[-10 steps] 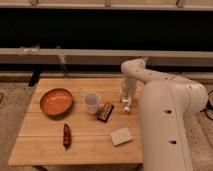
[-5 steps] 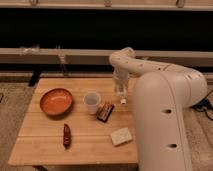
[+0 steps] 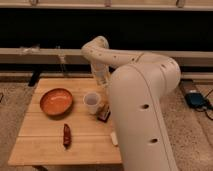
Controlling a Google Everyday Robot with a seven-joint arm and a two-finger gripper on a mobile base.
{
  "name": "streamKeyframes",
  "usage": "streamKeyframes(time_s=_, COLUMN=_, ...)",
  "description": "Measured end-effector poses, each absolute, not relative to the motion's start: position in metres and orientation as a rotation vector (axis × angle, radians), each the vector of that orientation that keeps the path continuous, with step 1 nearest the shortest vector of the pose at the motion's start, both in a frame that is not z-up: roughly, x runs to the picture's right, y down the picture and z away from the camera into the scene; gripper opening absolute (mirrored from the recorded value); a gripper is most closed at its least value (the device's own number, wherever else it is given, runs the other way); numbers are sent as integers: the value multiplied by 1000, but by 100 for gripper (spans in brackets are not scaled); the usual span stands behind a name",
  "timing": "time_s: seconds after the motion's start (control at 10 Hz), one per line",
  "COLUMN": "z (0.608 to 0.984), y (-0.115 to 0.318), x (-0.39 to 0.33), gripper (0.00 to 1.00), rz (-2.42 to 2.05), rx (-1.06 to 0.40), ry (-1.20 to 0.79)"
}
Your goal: Place the bottle in the ceramic bowl
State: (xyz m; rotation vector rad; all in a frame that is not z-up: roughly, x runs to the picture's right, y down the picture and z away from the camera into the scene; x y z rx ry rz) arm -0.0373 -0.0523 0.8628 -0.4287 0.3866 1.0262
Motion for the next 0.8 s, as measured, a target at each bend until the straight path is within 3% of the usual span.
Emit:
streamKeyframes(time_s=0.4, z=826, y=-45, x=-118, gripper=0, rz=813, rx=-465, ry=293)
streamKeyframes(time_s=0.8, z=821, y=-12, x=-181, gripper=0, rz=658, rx=-563, ry=240)
